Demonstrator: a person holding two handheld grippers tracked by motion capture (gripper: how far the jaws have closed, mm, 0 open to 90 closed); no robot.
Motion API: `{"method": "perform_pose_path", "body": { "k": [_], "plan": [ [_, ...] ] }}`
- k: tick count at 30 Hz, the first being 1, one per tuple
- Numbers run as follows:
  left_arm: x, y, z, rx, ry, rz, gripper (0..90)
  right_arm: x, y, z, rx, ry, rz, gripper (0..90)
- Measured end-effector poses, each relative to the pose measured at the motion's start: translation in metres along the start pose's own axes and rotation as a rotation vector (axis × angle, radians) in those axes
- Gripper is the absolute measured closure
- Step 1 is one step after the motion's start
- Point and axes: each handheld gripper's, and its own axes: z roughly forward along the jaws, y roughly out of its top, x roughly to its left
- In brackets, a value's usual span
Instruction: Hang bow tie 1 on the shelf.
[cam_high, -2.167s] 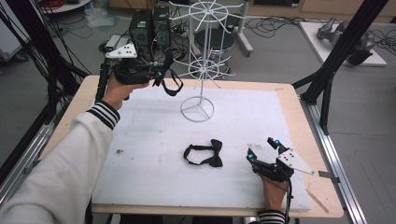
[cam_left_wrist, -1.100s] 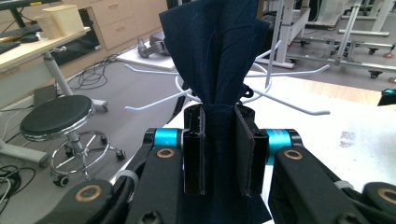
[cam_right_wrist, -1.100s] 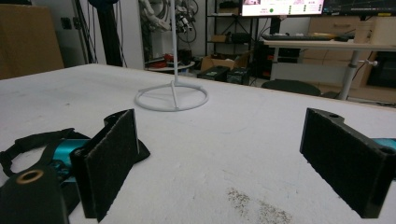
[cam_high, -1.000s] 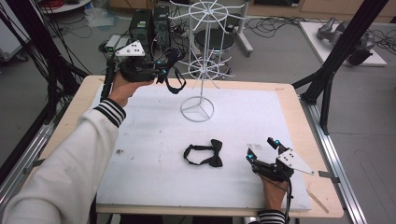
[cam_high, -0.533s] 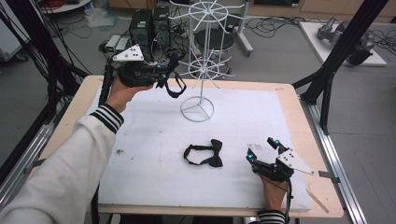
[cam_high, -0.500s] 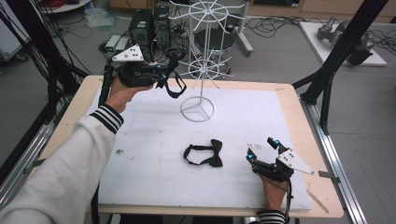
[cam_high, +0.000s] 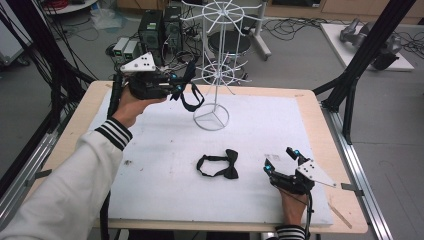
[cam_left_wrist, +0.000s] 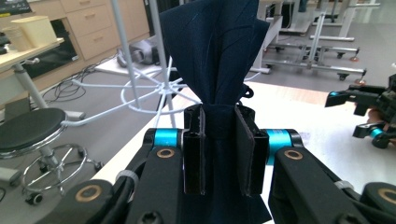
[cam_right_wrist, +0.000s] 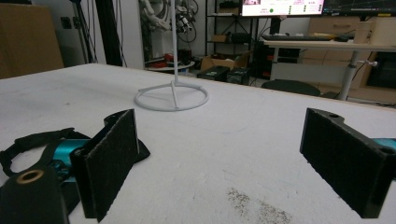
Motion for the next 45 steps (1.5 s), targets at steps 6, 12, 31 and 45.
{"method": "perform_pose_path", "body": {
  "k": [6,12,31,45],
  "plan": [
    [-0.004,0.002,0.004,-0.01,-0.027,0.007,74.8,0.0,0.0,0.0,-0.001,0.0,-0.001,10.9],
    [-0.005,0.004,0.01,-0.021,-0.04,0.005,74.8,0.0,0.0,0.0,0.0,0.001,0.001,11.0],
    [-0.008,0.012,0.031,-0.033,-0.049,0.014,74.7,0.0,0.0,0.0,0.002,0.002,0.003,10.9],
    [0.003,0.002,0.046,-0.007,0.006,-0.007,74.8,0.0,0.0,0.0,0.003,0.004,0.006,10.9]
  ]
}}
